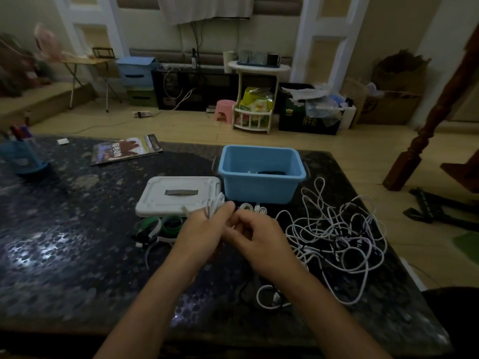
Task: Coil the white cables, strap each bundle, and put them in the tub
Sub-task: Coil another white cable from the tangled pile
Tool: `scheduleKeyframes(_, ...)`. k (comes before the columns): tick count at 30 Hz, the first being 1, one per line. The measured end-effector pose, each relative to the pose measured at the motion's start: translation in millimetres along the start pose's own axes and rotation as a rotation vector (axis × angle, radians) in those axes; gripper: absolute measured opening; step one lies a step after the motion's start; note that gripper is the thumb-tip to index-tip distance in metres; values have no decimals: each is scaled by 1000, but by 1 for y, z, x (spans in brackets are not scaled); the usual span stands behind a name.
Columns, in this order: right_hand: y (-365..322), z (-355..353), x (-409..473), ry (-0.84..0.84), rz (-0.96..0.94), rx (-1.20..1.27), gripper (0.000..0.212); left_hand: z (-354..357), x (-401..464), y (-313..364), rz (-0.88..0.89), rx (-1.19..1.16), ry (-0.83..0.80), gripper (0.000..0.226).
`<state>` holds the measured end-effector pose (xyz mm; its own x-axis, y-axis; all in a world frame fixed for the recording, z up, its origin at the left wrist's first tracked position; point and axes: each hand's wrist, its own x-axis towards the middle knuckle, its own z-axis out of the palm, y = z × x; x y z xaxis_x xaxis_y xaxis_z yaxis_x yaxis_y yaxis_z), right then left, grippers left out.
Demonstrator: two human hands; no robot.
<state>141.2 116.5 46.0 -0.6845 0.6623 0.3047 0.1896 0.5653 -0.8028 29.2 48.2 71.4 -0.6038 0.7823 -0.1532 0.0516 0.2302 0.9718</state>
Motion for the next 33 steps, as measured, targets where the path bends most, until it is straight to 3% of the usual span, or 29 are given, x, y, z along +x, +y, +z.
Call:
scheduleKeyframes(9,-1,4,-5,-223,11,-5,9,-23,24,-9,28,-126,177,55)
scheduleKeyframes(15,1,22,-6,-275,-9,-237,24,-8,14,-6,145,-264,83,56)
scheduleKeyframes(20,9,5,-1,-294,56,-279,20,-23,14,-1,57,-366,-87,60)
scheduleKeyframes(26,21,-13,1,-308,138,-68,5,-25,8,0,37,-150,-187,45)
scheduleKeyframes(30,19,-18,5,-248,168,115,23,-19,9,-4,163,97,-163,42)
scheduleKeyframes(33,19,-16,5,-195,228,272,24,-16,7,-5,244,293,-103,39)
